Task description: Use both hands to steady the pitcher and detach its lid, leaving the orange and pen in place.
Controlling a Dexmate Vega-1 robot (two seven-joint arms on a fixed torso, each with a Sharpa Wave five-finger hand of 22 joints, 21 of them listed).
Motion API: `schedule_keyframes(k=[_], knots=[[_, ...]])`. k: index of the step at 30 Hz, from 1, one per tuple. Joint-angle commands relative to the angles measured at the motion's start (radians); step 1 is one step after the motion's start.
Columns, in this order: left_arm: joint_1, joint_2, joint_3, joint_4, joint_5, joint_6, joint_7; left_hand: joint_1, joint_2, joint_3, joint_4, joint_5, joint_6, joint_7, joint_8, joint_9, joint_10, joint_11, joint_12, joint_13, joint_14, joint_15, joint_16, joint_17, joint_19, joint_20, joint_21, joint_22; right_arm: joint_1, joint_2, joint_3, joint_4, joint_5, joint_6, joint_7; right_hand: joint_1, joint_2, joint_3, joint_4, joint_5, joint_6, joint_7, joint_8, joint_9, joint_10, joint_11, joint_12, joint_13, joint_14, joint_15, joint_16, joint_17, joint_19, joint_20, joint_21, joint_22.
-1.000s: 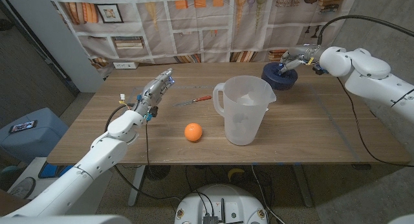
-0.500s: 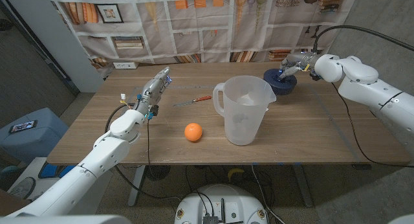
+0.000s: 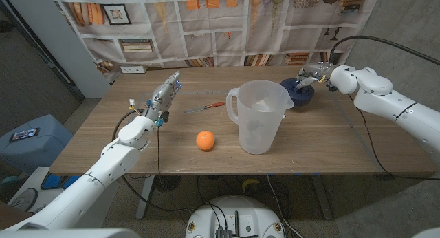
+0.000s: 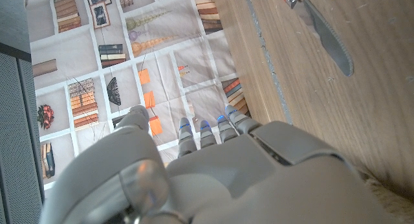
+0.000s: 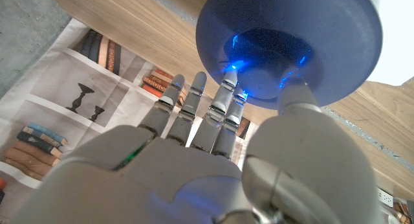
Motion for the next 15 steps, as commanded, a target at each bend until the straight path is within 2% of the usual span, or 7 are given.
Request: schedule_keyframes(k=[1, 15], knots=[[-0.012, -0.008, 0.006, 0.016, 0.0, 0.002, 0.001, -0.008, 0.005, 0.009, -0.002, 0.008, 0.009, 0.012, 0.006, 0.001, -0.003, -0.008, 0.006, 0.003, -0.005, 0.001, 0.007, -0.001, 0.001, -0.031, 0.006, 0.002, 0.022, 0.037, -0.044, 0.064, -0.02, 0.014, -0.018, 0.075, 0.064, 0.0, 0.003, 0.005, 0.053, -0.049, 0.01, 0.013, -0.009, -0.001, 0.006, 0.005, 0.011, -0.139, -0.002, 0.004, 0.009, 0.0, 0.004, 0.003], [-0.009, -0.011, 0.005, 0.022, 0.006, -0.003, 0.011, -0.009, 0.009, 0.024, -0.007, 0.009, 0.035, 0.016, 0.014, 0.002, 0.003, -0.011, 0.011, 0.003, -0.001, 0.005, 0.01, -0.003, 0.003, -0.031, 0.01, 0.002, 0.028, 0.055, -0.075, 0.094, -0.047, 0.01, -0.035, 0.074, 0.06, -0.001, 0.002, 0.005, 0.049, -0.049, 0.01, 0.013, -0.012, -0.001, 0.005, 0.006, 0.013, -0.141, -0.004, 0.003, 0.009, -0.001, 0.003, 0.003]])
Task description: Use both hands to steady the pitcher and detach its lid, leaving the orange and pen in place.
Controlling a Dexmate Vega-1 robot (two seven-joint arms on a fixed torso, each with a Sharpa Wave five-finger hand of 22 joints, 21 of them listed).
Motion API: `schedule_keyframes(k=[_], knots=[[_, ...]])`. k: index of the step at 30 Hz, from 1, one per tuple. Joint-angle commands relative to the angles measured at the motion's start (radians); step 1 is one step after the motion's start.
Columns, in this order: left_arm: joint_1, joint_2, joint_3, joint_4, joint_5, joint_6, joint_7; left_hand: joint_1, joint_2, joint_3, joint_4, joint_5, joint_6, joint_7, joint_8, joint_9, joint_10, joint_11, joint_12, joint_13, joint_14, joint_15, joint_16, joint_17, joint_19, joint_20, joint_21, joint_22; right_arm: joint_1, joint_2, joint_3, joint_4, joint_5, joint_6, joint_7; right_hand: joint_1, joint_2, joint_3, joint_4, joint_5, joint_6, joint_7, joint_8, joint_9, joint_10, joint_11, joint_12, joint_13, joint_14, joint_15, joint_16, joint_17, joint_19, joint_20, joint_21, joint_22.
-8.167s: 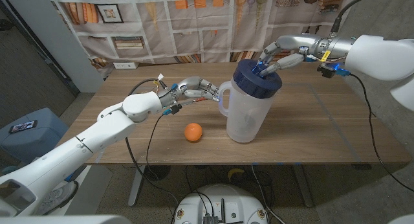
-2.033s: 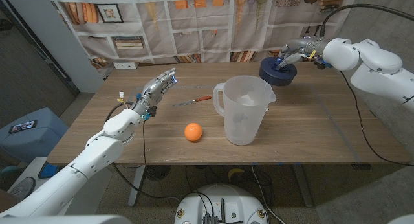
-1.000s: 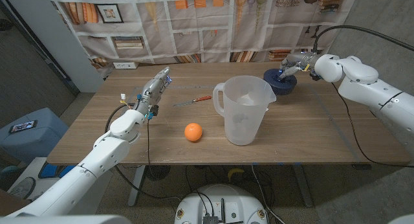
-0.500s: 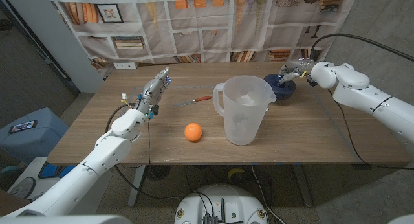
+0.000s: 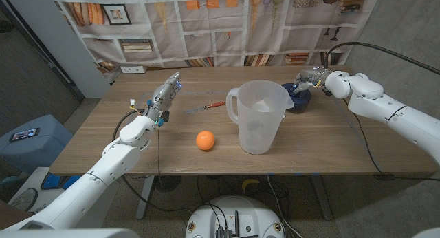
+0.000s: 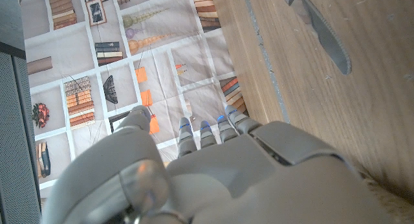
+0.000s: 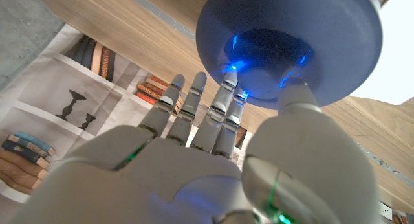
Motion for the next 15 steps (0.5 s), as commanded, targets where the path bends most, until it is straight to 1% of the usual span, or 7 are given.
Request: schedule_keyframes(k=[1, 4, 9, 11, 13, 15], knots=[[0.0, -0.003, 0.001, 0.006, 0.003, -0.004, 0.007, -0.004, 0.003, 0.013, -0.003, 0.009, 0.018, -0.002, 0.01, 0.001, 0.003, -0.011, 0.006, 0.003, 0.0, 0.005, 0.006, 0.002, 0.003, -0.031, 0.005, 0.001, 0.007, 0.019, -0.028, 0.034, -0.018, 0.0, -0.014, 0.075, 0.059, 0.0, 0.002, 0.006, 0.049, -0.049, 0.006, 0.013, -0.005, 0.003, 0.005, 0.002, 0.013, -0.142, -0.004, 0.004, 0.007, 0.001, 0.003, 0.003], [0.002, -0.004, 0.002, 0.006, 0.003, -0.003, 0.009, -0.004, 0.003, 0.015, -0.003, 0.009, 0.021, -0.002, 0.01, 0.001, 0.005, -0.01, 0.007, 0.003, 0.002, 0.006, 0.007, 0.002, 0.005, -0.031, 0.006, 0.001, 0.006, 0.02, -0.031, 0.034, -0.019, -0.001, -0.016, 0.074, 0.056, 0.0, 0.002, 0.006, 0.045, -0.049, 0.004, 0.013, -0.006, 0.003, 0.004, 0.003, 0.011, -0.141, -0.007, 0.003, 0.007, 0.0, 0.003, 0.003], [0.003, -0.002, 0.001, 0.005, 0.0, 0.001, 0.008, -0.006, 0.004, 0.02, -0.005, 0.01, 0.028, -0.001, 0.011, 0.001, 0.008, -0.013, 0.009, 0.003, 0.004, 0.006, 0.007, 0.002, 0.008, -0.032, 0.008, 0.001, 0.004, 0.019, -0.034, 0.029, -0.019, -0.007, -0.011, 0.067, 0.034, -0.004, 0.0, 0.007, 0.009, -0.048, -0.01, 0.01, -0.025, 0.004, -0.003, 0.004, 0.007, -0.14, -0.021, -0.003, 0.005, 0.005, 0.001, 0.003], [0.004, -0.003, 0.001, 0.005, -0.001, 0.0, 0.009, -0.006, 0.004, 0.021, -0.005, 0.01, 0.029, -0.001, 0.011, 0.001, 0.009, -0.013, 0.009, 0.003, 0.006, 0.006, 0.008, 0.002, 0.008, -0.032, 0.008, 0.001, 0.002, 0.018, -0.033, 0.023, -0.02, -0.015, -0.008, 0.063, 0.023, -0.008, 0.0, 0.008, -0.013, -0.048, -0.02, 0.008, -0.041, 0.005, -0.01, 0.002, 0.001, -0.139, -0.028, -0.005, 0.002, 0.01, 0.0, 0.004], [0.004, -0.003, 0.001, 0.006, -0.001, 0.001, 0.009, -0.007, 0.004, 0.022, -0.005, 0.01, 0.031, -0.002, 0.011, 0.001, 0.01, -0.012, 0.009, 0.002, 0.007, 0.007, 0.008, 0.002, 0.009, -0.031, 0.008, 0.001, -0.001, 0.016, -0.033, 0.018, -0.019, -0.018, -0.007, 0.059, 0.015, -0.011, 0.001, 0.009, -0.021, -0.048, -0.024, 0.007, -0.049, 0.005, -0.012, 0.003, -0.004, -0.136, -0.032, -0.006, 0.002, 0.01, 0.0, 0.004], [0.004, -0.002, 0.002, 0.005, -0.002, 0.003, 0.007, -0.007, 0.004, 0.024, -0.005, 0.01, 0.032, 0.0, 0.011, 0.001, 0.011, -0.012, 0.01, 0.002, 0.009, 0.007, 0.009, 0.002, 0.011, -0.03, 0.009, 0.001, -0.001, 0.014, -0.031, 0.017, -0.014, -0.011, -0.006, 0.048, 0.001, -0.017, 0.005, 0.012, -0.046, -0.048, -0.035, 0.005, -0.081, 0.006, -0.021, 0.003, -0.017, -0.133, -0.042, -0.006, -0.001, 0.017, -0.001, 0.004]])
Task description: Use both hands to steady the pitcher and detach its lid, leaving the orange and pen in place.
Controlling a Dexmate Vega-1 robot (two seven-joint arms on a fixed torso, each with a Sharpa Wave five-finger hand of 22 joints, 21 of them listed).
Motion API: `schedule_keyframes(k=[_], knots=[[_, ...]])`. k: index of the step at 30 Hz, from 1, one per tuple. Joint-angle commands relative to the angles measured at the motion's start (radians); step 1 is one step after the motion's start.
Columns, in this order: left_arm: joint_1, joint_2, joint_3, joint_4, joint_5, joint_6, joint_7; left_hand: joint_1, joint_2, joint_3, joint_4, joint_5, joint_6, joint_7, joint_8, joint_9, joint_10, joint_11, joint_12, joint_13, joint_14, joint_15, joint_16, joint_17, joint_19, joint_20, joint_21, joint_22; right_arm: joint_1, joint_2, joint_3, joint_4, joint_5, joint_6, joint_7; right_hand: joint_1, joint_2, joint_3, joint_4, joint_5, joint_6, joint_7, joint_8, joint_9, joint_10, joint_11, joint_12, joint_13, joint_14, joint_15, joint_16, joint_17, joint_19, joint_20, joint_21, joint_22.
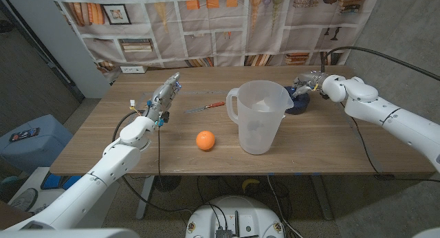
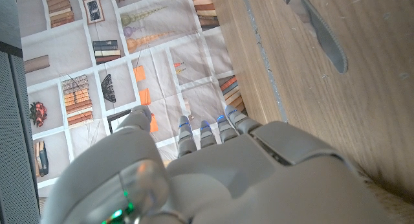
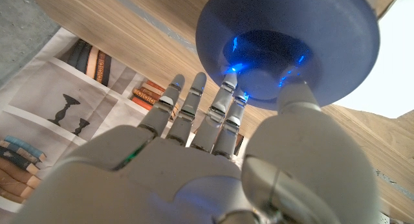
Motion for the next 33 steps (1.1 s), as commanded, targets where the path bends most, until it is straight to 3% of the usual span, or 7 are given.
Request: schedule_keyframes(k=[1, 3, 11, 16, 23, 28, 33], knots=[[0.002, -0.001, 0.002, 0.002, -0.002, 0.004, 0.003, -0.008, 0.004, 0.011, 0.003, 0.01, 0.013, 0.0, 0.004, 0.001, 0.002, -0.003, 0.01, 0.002, 0.005, 0.003, 0.005, 0.002, 0.012, -0.03, 0.01, 0.001, -0.007, -0.001, -0.003, -0.008, 0.006, -0.011, 0.007, 0.015, 0.006, -0.008, 0.004, 0.012, -0.014, -0.014, -0.016, -0.003, -0.039, 0.002, -0.012, 0.004, -0.017, -0.133, -0.012, -0.001, -0.005, 0.013, -0.001, 0.004], [0.002, 0.0, 0.003, 0.003, -0.003, 0.005, 0.0, -0.008, 0.005, 0.014, 0.003, 0.01, 0.011, 0.0, 0.003, 0.001, 0.003, -0.003, 0.01, 0.002, 0.006, 0.004, 0.005, 0.002, 0.014, -0.03, 0.01, 0.001, -0.01, 0.0, 0.0, -0.012, 0.007, -0.02, 0.003, 0.004, -0.006, -0.016, 0.007, 0.017, -0.058, -0.014, -0.035, -0.005, -0.079, 0.002, -0.017, 0.008, -0.034, -0.132, -0.021, 0.003, -0.009, 0.017, -0.001, 0.004], [0.007, 0.005, 0.001, -0.005, -0.006, 0.013, 0.003, -0.01, 0.009, 0.023, 0.002, 0.011, 0.013, 0.001, 0.002, 0.002, 0.008, -0.004, 0.012, 0.002, 0.009, 0.004, 0.005, 0.003, 0.016, -0.028, 0.011, 0.001, -0.009, -0.007, 0.003, -0.018, 0.025, -0.003, 0.016, -0.028, -0.036, -0.036, 0.014, 0.03, -0.113, -0.014, -0.059, -0.007, -0.161, 0.003, -0.021, 0.018, -0.073, -0.132, -0.046, 0.008, -0.022, 0.031, -0.002, 0.004], [0.011, 0.005, -0.001, -0.005, -0.011, 0.011, 0.0, -0.011, 0.01, 0.029, 0.002, 0.012, 0.017, 0.005, 0.002, 0.002, 0.01, -0.002, 0.012, 0.002, 0.01, 0.004, 0.005, 0.003, 0.017, -0.028, 0.011, 0.001, -0.004, -0.006, 0.005, -0.017, 0.043, 0.002, 0.04, -0.075, -0.061, -0.054, 0.024, 0.045, -0.18, -0.014, -0.091, -0.011, -0.231, 0.005, -0.021, 0.026, -0.105, -0.128, -0.068, 0.015, -0.043, 0.048, -0.004, 0.004], [0.012, 0.009, -0.003, -0.004, -0.016, 0.012, -0.008, -0.013, 0.011, 0.036, 0.002, 0.012, 0.019, 0.007, 0.001, 0.002, 0.012, -0.003, 0.012, 0.002, 0.013, 0.005, 0.006, 0.003, 0.019, -0.027, 0.012, 0.001, -0.01, -0.012, 0.015, -0.031, 0.066, -0.002, 0.052, -0.107, -0.073, -0.064, 0.028, 0.061, -0.244, -0.014, -0.127, -0.019, -0.324, 0.012, -0.027, 0.029, -0.145, -0.095, -0.091, 0.022, -0.06, 0.058, -0.004, 0.004], [0.008, 0.011, -0.003, 0.002, -0.017, 0.01, -0.016, -0.014, 0.012, 0.041, 0.002, 0.012, 0.021, 0.007, 0.001, 0.002, 0.013, -0.002, 0.012, 0.002, 0.015, 0.005, 0.006, 0.003, 0.022, -0.028, 0.012, 0.001, -0.025, -0.016, 0.035, -0.043, 0.102, -0.011, 0.046, -0.138, -0.079, -0.076, 0.034, 0.071, -0.304, -0.013, -0.163, -0.023, -0.408, 0.047, -0.032, 0.022, -0.195, -0.052, -0.113, 0.03, -0.08, 0.073, -0.005, 0.004], [-0.006, 0.011, 0.003, 0.014, -0.005, 0.003, -0.024, -0.015, 0.011, 0.047, 0.001, 0.012, 0.015, 0.004, -0.002, 0.002, 0.013, -0.001, 0.012, 0.002, 0.013, 0.005, 0.005, 0.003, 0.021, -0.028, 0.012, 0.001, -0.042, -0.02, 0.061, -0.048, 0.156, -0.004, 0.031, -0.176, -0.087, -0.09, 0.043, 0.076, -0.335, -0.012, -0.184, -0.023, -0.452, 0.069, -0.03, 0.015, -0.231, -0.013, -0.13, 0.032, -0.095, 0.08, -0.005, 0.004]])
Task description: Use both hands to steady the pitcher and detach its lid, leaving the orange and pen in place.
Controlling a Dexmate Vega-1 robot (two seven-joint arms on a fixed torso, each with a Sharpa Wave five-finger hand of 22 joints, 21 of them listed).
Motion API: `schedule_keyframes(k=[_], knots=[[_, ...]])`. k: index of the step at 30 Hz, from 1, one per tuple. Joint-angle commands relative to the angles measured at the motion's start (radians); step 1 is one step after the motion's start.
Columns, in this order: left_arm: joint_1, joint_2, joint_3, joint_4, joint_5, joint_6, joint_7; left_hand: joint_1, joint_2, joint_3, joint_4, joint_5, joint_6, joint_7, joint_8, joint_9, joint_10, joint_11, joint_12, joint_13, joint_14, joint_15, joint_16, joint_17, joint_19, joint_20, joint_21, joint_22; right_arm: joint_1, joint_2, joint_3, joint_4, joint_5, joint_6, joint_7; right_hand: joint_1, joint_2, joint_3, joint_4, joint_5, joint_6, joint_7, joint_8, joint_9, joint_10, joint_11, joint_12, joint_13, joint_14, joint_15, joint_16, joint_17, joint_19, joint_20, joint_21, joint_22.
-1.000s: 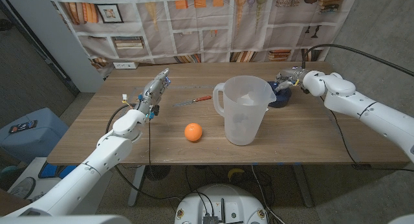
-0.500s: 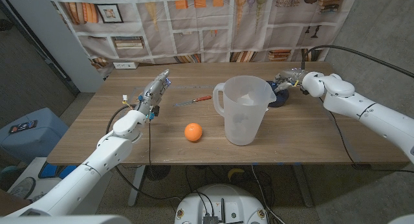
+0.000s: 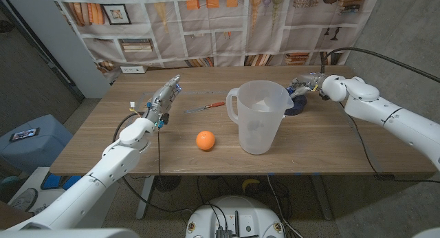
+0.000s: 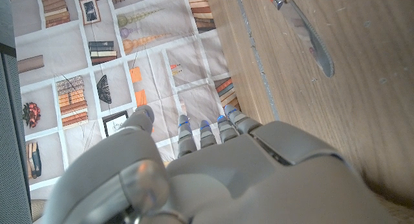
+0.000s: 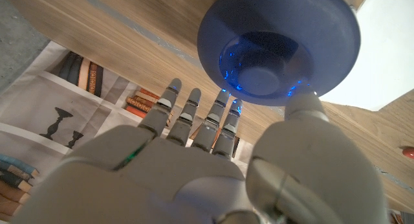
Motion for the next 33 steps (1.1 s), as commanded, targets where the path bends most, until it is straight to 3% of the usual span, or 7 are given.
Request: schedule_keyframes(k=[1, 4, 16, 18, 21, 28, 33], knots=[[-0.018, 0.001, 0.005, 0.02, 0.008, -0.013, -0.021, -0.004, -0.001, 0.011, -0.003, 0.004, 0.005, -0.004, -0.003, 0.002, 0.006, -0.002, 0.004, 0.002, -0.002, -0.002, 0.004, 0.003, 0.006, -0.025, 0.004, 0.001, -0.035, -0.009, 0.05, -0.021, 0.11, -0.002, -0.015, -0.032, -0.005, -0.012, 0.006, 0.009, -0.029, 0.001, -0.019, 0.0, -0.045, 0.018, -0.001, -0.003, -0.033, -0.013, -0.016, 0.007, -0.018, 0.009, -0.002, 0.004], [-0.021, 0.002, 0.007, 0.023, 0.017, -0.014, -0.017, -0.005, -0.001, 0.014, -0.003, 0.004, 0.003, -0.003, -0.003, 0.002, 0.005, 0.0, 0.003, 0.002, -0.004, -0.003, 0.003, 0.003, 0.005, -0.024, 0.004, 0.001, -0.056, -0.012, 0.077, -0.023, 0.162, 0.009, -0.042, -0.061, -0.006, -0.021, 0.014, 0.011, -0.063, 0.005, -0.039, 0.0, -0.091, 0.043, -0.003, -0.008, -0.063, 0.009, -0.03, 0.009, -0.035, 0.019, -0.003, 0.004], [-0.033, -0.015, 0.013, 0.048, 0.031, -0.039, -0.015, -0.006, -0.003, 0.024, -0.006, 0.004, 0.001, 0.002, -0.004, 0.002, 0.006, 0.001, 0.003, 0.002, -0.006, -0.005, 0.002, 0.002, 0.004, -0.024, 0.003, 0.001, -0.109, 0.019, 0.158, 0.045, 0.376, 0.098, -0.159, -0.112, 0.014, -0.03, 0.032, 0.009, -0.11, 0.017, -0.071, -0.001, -0.15, 0.061, -0.002, -0.017, -0.113, 0.038, -0.056, 0.006, -0.052, 0.016, -0.001, 0.004], [-0.033, -0.018, 0.015, 0.051, 0.034, -0.044, -0.015, -0.007, -0.003, 0.025, -0.007, 0.004, 0.001, 0.003, -0.004, 0.002, 0.007, 0.004, 0.004, 0.002, -0.006, -0.004, 0.002, 0.002, 0.004, -0.024, 0.003, 0.001, -0.114, 0.024, 0.164, 0.054, 0.396, 0.107, -0.178, -0.117, 0.016, -0.031, 0.034, 0.008, -0.111, 0.019, -0.074, -0.001, -0.157, 0.067, -0.002, -0.019, -0.118, 0.037, -0.059, 0.004, -0.054, 0.008, -0.001, 0.004], [-0.03, -0.033, 0.015, 0.06, 0.046, -0.068, 0.001, -0.007, -0.004, 0.028, -0.007, 0.004, 0.001, 0.003, -0.004, 0.002, 0.007, 0.004, 0.003, 0.002, -0.006, -0.005, 0.002, 0.002, 0.004, -0.024, 0.003, 0.001, -0.122, 0.034, 0.18, 0.082, 0.448, 0.15, -0.198, -0.135, 0.024, -0.035, 0.04, 0.003, -0.115, 0.026, -0.081, -0.002, -0.169, 0.075, 0.0, -0.024, -0.119, 0.042, -0.063, 0.0, -0.038, -0.027, 0.006, 0.004], [-0.025, -0.05, 0.015, 0.066, 0.059, -0.092, 0.021, -0.009, -0.005, 0.036, -0.009, 0.003, 0.002, 0.004, -0.004, 0.002, 0.013, 0.003, 0.005, 0.002, -0.003, -0.006, 0.003, 0.002, 0.022, -0.025, 0.009, 0.001, -0.157, 0.063, 0.219, 0.115, 0.57, 0.222, -0.241, -0.165, 0.041, -0.04, 0.051, -0.01, -0.144, 0.05, -0.106, -0.006, -0.241, 0.09, -0.01, -0.037, -0.138, 0.04, -0.079, -0.01, -0.024, -0.04, 0.008, 0.004], [-0.03, -0.065, 0.017, 0.084, 0.064, -0.108, 0.027, -0.011, -0.005, 0.04, -0.01, 0.002, -0.003, 0.003, -0.006, 0.002, 0.014, 0.004, 0.005, 0.002, -0.002, -0.005, 0.003, 0.002, 0.022, -0.024, 0.009, 0.002, -0.177, 0.071, 0.229, 0.122, 0.615, 0.25, -0.264, -0.182, 0.052, -0.044, 0.055, -0.02, -0.161, 0.065, -0.123, -0.009, -0.278, 0.094, -0.01, -0.049, -0.145, 0.034, -0.089, -0.02, -0.019, -0.065, 0.008, 0.003]])
